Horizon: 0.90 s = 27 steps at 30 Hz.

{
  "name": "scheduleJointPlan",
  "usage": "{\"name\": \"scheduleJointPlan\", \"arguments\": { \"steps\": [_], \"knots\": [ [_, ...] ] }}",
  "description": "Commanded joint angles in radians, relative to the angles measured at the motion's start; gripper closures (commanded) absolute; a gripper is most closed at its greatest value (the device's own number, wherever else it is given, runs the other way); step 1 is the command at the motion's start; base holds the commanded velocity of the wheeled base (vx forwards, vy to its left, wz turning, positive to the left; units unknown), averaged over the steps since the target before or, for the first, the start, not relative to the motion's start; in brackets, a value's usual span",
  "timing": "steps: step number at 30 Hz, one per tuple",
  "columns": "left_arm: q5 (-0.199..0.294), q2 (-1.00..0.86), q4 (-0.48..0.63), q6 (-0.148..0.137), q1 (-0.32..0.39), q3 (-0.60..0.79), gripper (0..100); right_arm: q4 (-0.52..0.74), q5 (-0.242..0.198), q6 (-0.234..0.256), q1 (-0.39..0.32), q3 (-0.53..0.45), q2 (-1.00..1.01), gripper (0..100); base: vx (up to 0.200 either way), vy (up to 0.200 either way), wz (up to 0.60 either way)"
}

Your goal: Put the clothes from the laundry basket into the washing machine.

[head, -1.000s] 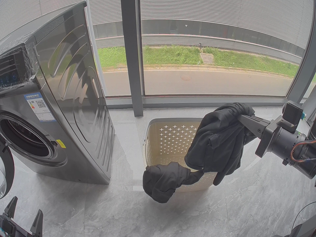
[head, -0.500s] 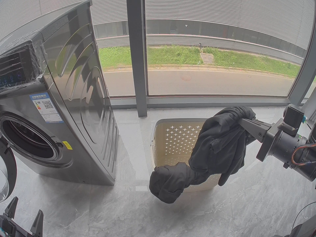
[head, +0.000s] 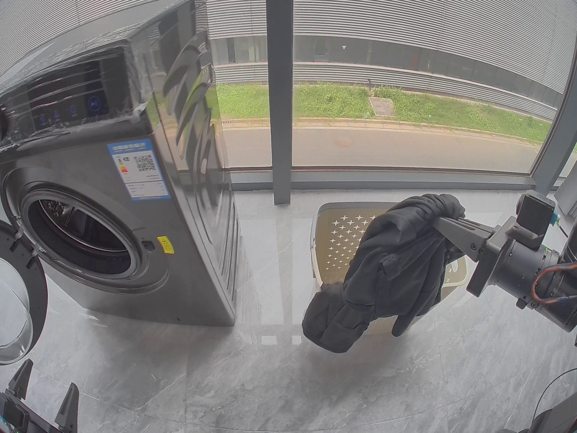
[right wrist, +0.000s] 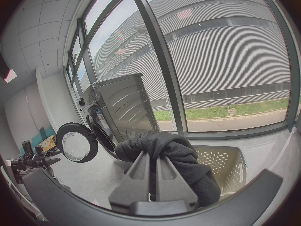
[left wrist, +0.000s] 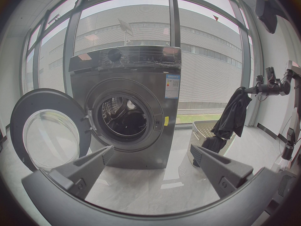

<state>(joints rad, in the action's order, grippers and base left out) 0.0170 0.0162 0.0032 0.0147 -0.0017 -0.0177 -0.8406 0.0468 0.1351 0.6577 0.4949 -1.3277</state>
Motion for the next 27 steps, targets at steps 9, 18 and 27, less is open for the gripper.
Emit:
{"name": "scheduleJointPlan", "arguments": {
  "steps": [9, 18, 27],
  "knots": [
    [-0.003, -0.013, -0.002, -0.001, -0.001, 0.018, 0, 0.000, 0.001, 0.003, 0.000, 0.002, 0.002, 100, 0.000, 0.022, 0.00],
    [-0.003, -0.013, -0.002, 0.001, -0.001, 0.018, 0, 0.000, 0.001, 0.003, -0.001, 0.002, 0.002, 100, 0.000, 0.200, 0.00],
    [-0.005, -0.013, 0.000, 0.002, -0.001, 0.018, 0, 0.000, -0.001, 0.003, 0.000, -0.002, 0.002, 100, 0.000, 0.200, 0.00]
  ]
}}
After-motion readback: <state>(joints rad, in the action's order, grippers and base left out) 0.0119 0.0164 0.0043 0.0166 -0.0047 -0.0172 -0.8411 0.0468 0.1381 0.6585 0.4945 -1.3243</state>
